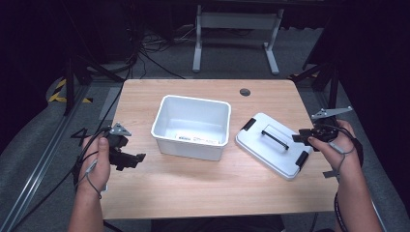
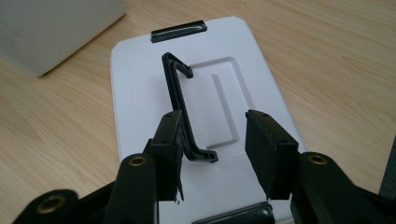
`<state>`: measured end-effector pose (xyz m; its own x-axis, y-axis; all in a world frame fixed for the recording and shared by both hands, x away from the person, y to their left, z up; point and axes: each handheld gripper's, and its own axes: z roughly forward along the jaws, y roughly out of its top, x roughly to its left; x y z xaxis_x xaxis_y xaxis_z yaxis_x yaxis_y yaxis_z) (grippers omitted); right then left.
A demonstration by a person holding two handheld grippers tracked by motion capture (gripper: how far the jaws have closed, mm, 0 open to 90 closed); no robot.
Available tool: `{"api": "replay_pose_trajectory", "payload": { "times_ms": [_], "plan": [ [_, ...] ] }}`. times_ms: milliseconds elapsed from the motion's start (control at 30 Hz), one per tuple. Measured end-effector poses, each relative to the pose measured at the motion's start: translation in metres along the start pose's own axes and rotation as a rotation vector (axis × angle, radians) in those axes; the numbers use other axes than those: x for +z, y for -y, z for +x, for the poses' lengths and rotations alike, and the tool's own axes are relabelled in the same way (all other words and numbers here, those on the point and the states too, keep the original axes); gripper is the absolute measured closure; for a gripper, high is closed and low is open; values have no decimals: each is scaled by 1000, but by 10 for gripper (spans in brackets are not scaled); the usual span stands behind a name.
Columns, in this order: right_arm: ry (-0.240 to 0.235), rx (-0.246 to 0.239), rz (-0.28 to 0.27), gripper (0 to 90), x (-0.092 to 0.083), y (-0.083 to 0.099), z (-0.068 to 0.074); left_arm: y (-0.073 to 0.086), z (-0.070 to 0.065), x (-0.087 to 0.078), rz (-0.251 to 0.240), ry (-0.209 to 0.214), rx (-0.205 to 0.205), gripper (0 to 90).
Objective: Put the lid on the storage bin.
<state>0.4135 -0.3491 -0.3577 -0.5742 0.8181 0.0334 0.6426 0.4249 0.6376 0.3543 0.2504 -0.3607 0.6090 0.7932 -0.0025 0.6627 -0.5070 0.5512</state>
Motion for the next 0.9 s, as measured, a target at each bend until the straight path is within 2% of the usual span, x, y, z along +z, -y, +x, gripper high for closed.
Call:
{"api": "replay_pose_trajectory", "payload": {
  "times_ms": [100,133,233,333,467,567,667,900],
  "plan": [
    [2,-29,-4,545,1,-1,1,-1,-2,3,18,16,15,188],
    [-1,-32,-5,540,2,-2,2,-2,-2,3,22,18,35,188],
    [-7,-49,-6,519,3,-3,4,-1,-4,4,28,26,30,188],
    [-16,-71,7,494,7,-5,8,-1,-4,3,28,25,50,186],
    [-39,-94,13,461,14,-7,13,0,-4,2,30,28,39,187],
    [-56,-114,36,435,22,-8,18,1,-5,2,33,31,41,188],
    [-63,-121,47,429,27,-8,20,1,-5,3,35,25,56,188],
    [-80,-129,106,409,44,-9,21,4,-7,3,57,30,59,188]
  ]
}}
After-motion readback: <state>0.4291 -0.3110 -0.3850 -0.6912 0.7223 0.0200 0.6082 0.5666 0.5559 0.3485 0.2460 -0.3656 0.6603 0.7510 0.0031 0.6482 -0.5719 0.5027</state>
